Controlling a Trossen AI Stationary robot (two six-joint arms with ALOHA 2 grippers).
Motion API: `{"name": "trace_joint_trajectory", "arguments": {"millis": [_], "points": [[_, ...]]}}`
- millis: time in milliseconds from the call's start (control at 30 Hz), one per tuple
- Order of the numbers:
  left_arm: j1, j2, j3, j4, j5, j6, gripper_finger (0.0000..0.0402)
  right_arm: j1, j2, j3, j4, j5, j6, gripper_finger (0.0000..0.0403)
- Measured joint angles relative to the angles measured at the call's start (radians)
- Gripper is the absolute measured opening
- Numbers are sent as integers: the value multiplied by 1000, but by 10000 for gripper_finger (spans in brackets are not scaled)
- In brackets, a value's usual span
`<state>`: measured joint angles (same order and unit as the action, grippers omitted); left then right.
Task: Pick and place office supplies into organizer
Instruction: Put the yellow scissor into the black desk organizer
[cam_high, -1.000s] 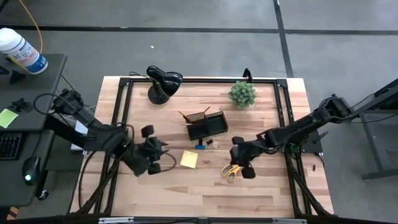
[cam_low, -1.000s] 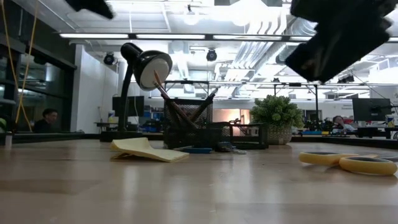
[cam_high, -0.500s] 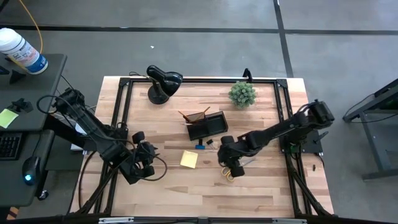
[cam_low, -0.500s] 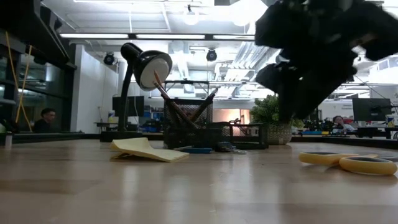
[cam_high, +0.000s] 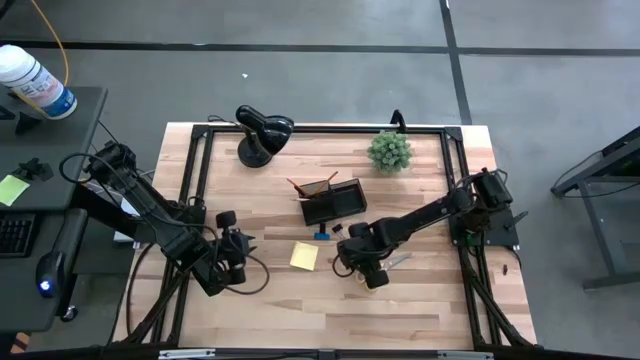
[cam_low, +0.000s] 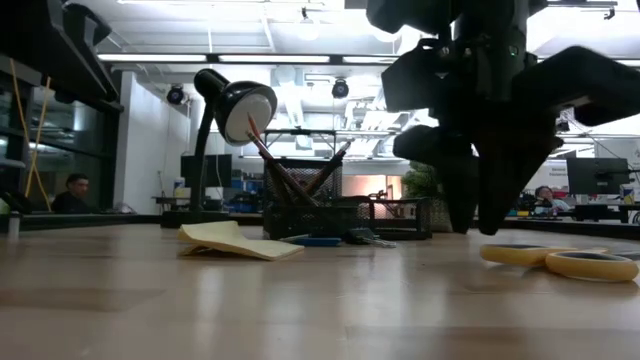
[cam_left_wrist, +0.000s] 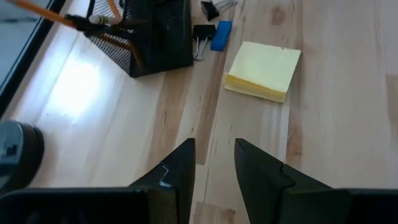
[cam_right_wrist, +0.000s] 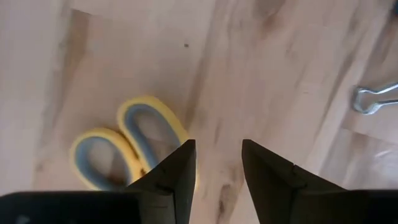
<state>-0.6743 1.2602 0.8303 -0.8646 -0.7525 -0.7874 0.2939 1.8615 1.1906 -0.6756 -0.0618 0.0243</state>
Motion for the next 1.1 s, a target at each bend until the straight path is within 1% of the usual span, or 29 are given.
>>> {"name": "trace_joint_trajectory", "arguments": {"millis": [67, 200, 367, 667, 933, 1033, 1100], "points": [[0, 0, 0, 0, 1, 37, 101, 0, 1, 7, -10, -21, 16, 127], [0, 0, 0, 1, 6, 102, 101, 0, 1, 26, -61, -27, 25, 126], [0, 0, 0, 4, -16, 127, 101, 0, 1, 53, -79, -25, 9, 126], [0, 0, 0, 8, -32, 129, 101, 1, 1, 56, -74, -10, -106, 126], [0, 0, 0, 49, -37, 129, 101, 1, 4, 56, -63, 9, -268, 127], [0, 0, 0, 59, -37, 129, 101, 1, 5, 56, -61, 20, -278, 127], [0, 0, 0, 59, -37, 129, 101, 1, 5, 56, -60, -3, -280, 127]]}}
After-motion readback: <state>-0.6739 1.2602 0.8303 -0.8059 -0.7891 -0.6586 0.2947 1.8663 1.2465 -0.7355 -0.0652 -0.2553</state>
